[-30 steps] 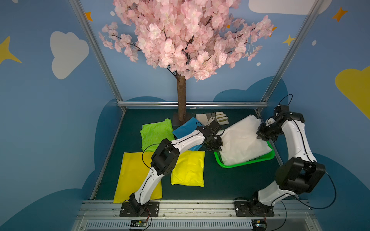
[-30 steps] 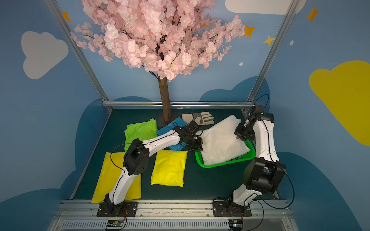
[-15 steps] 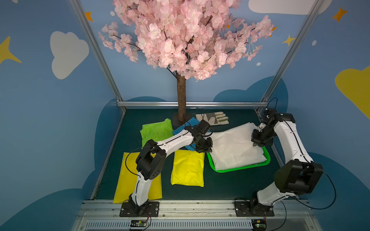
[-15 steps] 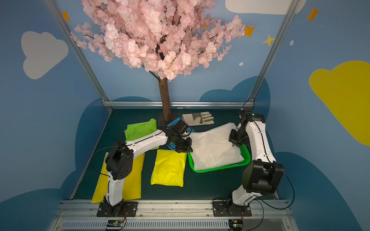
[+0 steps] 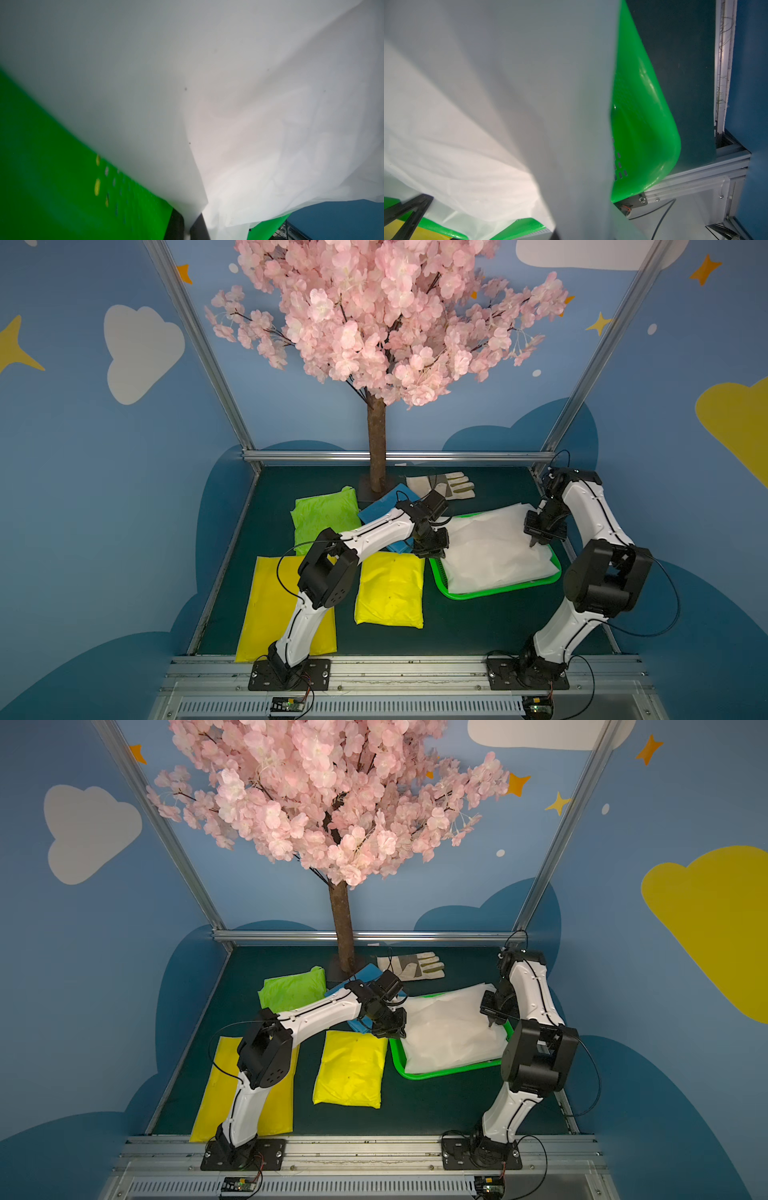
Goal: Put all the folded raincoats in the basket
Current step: Place the raincoat in the basket.
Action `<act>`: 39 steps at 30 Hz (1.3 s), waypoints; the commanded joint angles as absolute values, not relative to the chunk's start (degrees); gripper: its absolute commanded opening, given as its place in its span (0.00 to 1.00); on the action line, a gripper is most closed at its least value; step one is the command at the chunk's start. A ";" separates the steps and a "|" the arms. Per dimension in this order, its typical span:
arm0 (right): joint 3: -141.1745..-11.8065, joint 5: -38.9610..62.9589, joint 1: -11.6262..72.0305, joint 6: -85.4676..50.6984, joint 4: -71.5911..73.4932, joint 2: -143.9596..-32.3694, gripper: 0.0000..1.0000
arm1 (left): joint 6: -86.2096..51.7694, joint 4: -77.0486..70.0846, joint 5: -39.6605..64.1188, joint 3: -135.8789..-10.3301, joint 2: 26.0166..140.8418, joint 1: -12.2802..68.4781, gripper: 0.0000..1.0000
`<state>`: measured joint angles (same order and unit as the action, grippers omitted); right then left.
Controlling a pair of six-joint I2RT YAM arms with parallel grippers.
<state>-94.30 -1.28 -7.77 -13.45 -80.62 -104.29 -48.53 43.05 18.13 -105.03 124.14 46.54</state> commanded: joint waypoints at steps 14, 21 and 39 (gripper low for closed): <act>-91.91 -8.83 -3.52 -16.45 -78.95 -109.77 0.03 | -46.71 48.77 12.79 -107.96 126.92 48.05 0.04; -88.45 -8.36 -2.73 -16.56 -72.50 -109.22 0.01 | -47.56 48.52 10.83 -108.17 128.13 48.16 0.04; -83.58 -9.00 -1.85 -15.65 -67.96 -110.93 0.12 | -46.76 50.88 10.28 -108.46 127.45 48.56 0.06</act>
<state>-84.05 -8.38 -1.91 -15.57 -68.20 -110.17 -47.92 46.50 11.75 -108.12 127.57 48.45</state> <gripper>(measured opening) 0.117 0.062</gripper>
